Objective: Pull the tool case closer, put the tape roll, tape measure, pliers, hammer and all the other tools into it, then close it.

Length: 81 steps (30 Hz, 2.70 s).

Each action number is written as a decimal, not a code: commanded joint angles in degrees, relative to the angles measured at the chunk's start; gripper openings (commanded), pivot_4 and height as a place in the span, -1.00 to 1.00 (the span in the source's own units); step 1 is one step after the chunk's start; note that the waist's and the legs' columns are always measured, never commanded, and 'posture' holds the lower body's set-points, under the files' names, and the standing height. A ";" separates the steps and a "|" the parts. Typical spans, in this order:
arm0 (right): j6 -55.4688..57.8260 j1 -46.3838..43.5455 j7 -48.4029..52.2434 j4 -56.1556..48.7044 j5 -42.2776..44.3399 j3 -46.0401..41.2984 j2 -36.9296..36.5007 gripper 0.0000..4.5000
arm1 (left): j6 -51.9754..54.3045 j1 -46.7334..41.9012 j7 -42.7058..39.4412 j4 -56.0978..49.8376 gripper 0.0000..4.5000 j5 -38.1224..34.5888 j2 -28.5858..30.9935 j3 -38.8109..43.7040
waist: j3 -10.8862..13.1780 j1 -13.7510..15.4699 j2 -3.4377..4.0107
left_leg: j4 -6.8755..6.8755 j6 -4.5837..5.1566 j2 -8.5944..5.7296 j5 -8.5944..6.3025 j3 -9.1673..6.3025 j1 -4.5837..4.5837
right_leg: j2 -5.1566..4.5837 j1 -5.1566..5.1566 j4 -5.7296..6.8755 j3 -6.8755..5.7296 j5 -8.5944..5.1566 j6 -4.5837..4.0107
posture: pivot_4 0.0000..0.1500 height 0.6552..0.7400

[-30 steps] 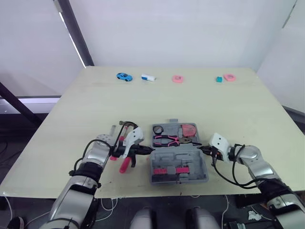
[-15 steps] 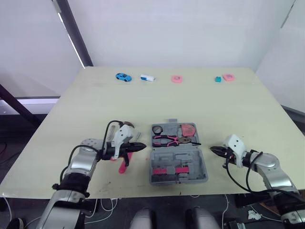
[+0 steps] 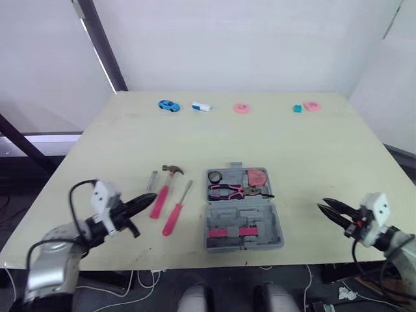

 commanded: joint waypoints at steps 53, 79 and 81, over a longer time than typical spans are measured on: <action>9.86 -13.87 6.20 -18.27 8.92 10.19 -4.60 1.00 | 7.73 -25.83 34.00 23.53 0.99 12.27 -8.81 -12.05 | -0.03 1.33 -0.28 | -0.09 0.00 -0.13 0.00 0.03 -0.07 | 0.02 0.07 -0.14 -0.17 0.17 0.20 | 1.00 0.99; 1.60 -20.21 19.13 -11.46 5.33 16.34 -4.91 1.00 | 22.54 0.48 39.09 -15.14 -0.97 7.29 -12.15 -6.57 | 0.00 0.96 -0.31 | -0.06 0.00 -0.06 0.01 -0.07 0.02 | -0.06 0.10 -0.10 -0.10 0.05 -0.04 | 1.00 0.99; 1.80 -20.95 19.58 -11.45 5.34 17.00 -4.77 1.00 | 22.63 2.58 40.41 -16.51 -0.97 7.85 -13.39 -6.30 | 0.00 1.27 -0.31 | -0.07 0.00 -0.06 0.01 -0.07 0.02 | -0.06 0.09 -0.09 -0.10 0.04 -0.04 | 1.00 0.99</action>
